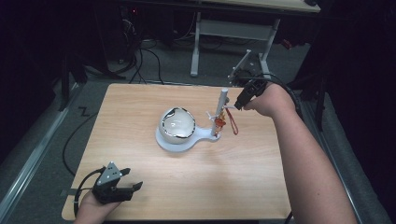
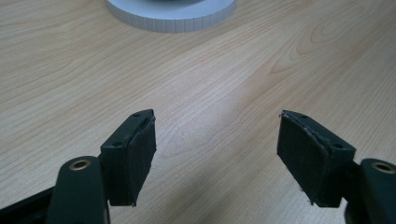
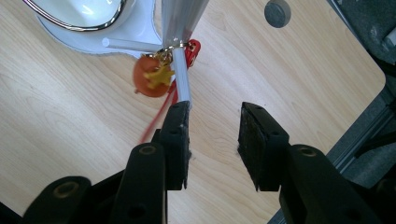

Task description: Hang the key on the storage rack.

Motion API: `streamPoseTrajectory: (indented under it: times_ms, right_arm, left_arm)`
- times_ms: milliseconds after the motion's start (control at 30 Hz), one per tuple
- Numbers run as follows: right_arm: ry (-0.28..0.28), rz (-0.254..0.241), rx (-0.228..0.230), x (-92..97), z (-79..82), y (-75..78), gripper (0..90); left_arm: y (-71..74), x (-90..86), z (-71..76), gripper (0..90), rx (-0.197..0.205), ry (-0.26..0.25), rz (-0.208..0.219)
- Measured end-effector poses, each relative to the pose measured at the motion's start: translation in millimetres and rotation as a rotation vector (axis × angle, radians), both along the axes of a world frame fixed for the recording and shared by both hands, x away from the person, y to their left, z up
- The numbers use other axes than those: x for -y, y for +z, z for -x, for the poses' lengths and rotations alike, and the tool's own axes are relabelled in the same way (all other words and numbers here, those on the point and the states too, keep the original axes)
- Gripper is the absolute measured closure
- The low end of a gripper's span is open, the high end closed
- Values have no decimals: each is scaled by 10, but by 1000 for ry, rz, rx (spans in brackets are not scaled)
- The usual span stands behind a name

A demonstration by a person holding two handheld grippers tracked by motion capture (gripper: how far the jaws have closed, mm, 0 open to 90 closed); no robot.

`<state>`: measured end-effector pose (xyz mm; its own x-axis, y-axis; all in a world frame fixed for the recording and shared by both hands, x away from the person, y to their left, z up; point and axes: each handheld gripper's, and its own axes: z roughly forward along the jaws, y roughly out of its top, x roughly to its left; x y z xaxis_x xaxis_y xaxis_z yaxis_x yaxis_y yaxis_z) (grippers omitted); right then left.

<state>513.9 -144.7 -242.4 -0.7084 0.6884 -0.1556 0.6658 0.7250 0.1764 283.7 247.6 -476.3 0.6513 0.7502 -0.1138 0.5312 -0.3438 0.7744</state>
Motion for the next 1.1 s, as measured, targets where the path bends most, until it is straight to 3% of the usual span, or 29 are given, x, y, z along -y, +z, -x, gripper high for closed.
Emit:
streamPoseTrajectory:
  times_ms: [133,200,400,433,600,667,700,833,867,900,933,1000,1100]
  right_arm:
    - [-9,6,-2,41,37,-24,616]
    - [-17,-16,3,80,58,-24,599]
    - [-45,-33,33,190,196,-111,503]
    - [-48,-47,57,239,258,-176,447]
    - [-49,-83,91,310,385,-306,398]
    - [-51,-101,115,356,466,-406,384]
    - [-50,-135,123,398,542,-510,367]
    - [-57,-169,164,514,671,-744,366]
    - [-57,-169,164,514,671,-744,366]
    - [-71,-192,187,582,746,-870,367]
    - [-71,-192,187,582,746,-870,367]
    - [-78,-234,233,676,892,-1070,357]
    - [-92,-263,251,720,978,-1171,350]
  left_arm:
    - [-3,5,-3,288,-3,-1,0]
    - [-5,12,-2,288,-4,-4,-3]
    - [-22,37,-4,288,-13,-13,-9]
    - [-28,45,-4,289,-11,-14,-11]
    - [-32,47,-5,289,-14,-13,-13]
    - [-36,47,-4,289,-15,-13,-13]
    - [-39,47,-4,288,-16,-15,-14]
    - [-54,55,-4,288,-19,-17,-16]
    - [-54,55,-4,288,-19,-17,-16]
    - [-59,61,0,288,-24,-21,-16]
    - [-65,65,1,288,-24,-24,-19]
    - [-81,76,0,288,-32,-30,-25]
    - [-91,86,-1,288,-34,-32,-26]
